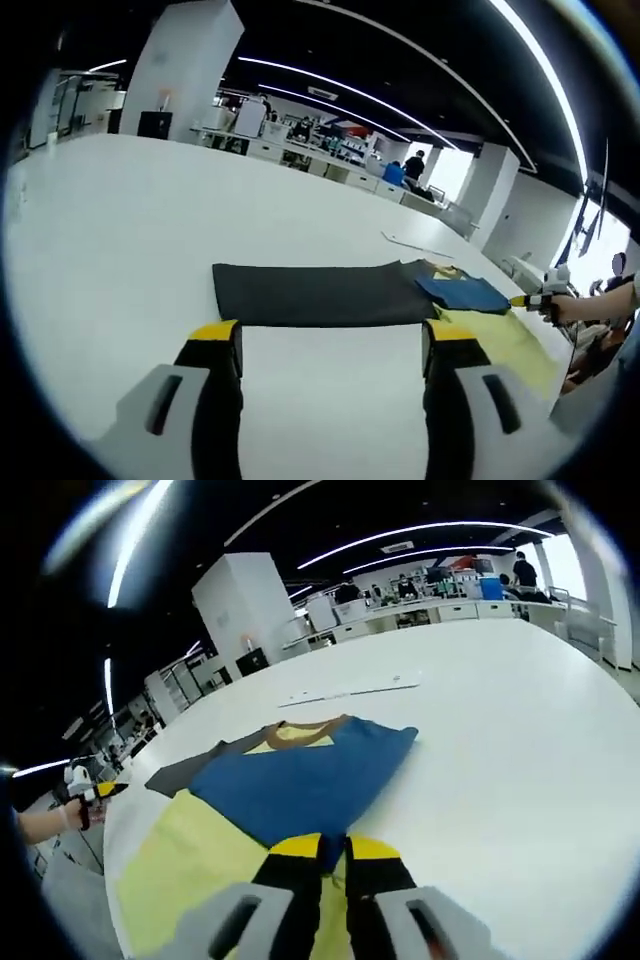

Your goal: Fold the garment on the visible template until the final outline fits inside the template.

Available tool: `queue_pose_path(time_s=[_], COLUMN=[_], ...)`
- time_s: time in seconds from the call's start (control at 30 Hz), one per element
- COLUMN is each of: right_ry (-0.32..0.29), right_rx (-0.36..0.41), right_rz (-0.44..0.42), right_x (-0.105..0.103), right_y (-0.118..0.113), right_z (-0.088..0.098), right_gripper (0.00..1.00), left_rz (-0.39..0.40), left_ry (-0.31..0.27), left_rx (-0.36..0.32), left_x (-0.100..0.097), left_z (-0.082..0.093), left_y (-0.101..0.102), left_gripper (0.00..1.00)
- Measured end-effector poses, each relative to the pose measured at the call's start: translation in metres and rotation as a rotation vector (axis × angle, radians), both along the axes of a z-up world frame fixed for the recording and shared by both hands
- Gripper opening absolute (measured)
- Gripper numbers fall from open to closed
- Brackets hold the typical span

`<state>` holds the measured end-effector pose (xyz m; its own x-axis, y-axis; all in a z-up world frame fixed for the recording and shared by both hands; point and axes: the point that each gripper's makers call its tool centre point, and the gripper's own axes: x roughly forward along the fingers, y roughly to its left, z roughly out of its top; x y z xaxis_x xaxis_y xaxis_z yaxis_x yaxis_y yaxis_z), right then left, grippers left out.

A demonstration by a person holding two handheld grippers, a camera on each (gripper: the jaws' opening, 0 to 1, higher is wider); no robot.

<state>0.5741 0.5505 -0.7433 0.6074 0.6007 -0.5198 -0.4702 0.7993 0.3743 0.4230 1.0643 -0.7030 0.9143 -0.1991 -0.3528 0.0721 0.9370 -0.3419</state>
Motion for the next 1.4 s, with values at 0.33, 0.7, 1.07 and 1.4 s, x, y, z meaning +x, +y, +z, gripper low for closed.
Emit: queue_pose_path(time_s=[0.33, 0.7, 1.07, 1.4], right_ry=[0.017, 0.049, 0.069, 0.004], right_rx=[0.014, 0.002, -0.012, 0.037], right_rz=[-0.026, -0.09, -0.119, -0.095], right_x=[0.002, 0.011, 0.011, 0.01], right_y=[-0.01, -0.027, -0.033, -0.03], right_z=[0.002, -0.008, -0.014, 0.002], right_gripper=[0.0, 0.0, 0.0, 0.11], left_rz=[-0.002, -0.012, -0.004, -0.011], left_ry=[0.011, 0.015, 0.019, 0.013], left_rx=[-0.006, -0.005, -0.009, -0.01], left_x=[-0.003, -0.001, -0.005, -0.001], left_z=[-0.003, -0.005, -0.007, -0.004], left_y=[-0.002, -0.006, -0.002, -0.001], left_gripper=[0.69, 0.69, 0.69, 0.69])
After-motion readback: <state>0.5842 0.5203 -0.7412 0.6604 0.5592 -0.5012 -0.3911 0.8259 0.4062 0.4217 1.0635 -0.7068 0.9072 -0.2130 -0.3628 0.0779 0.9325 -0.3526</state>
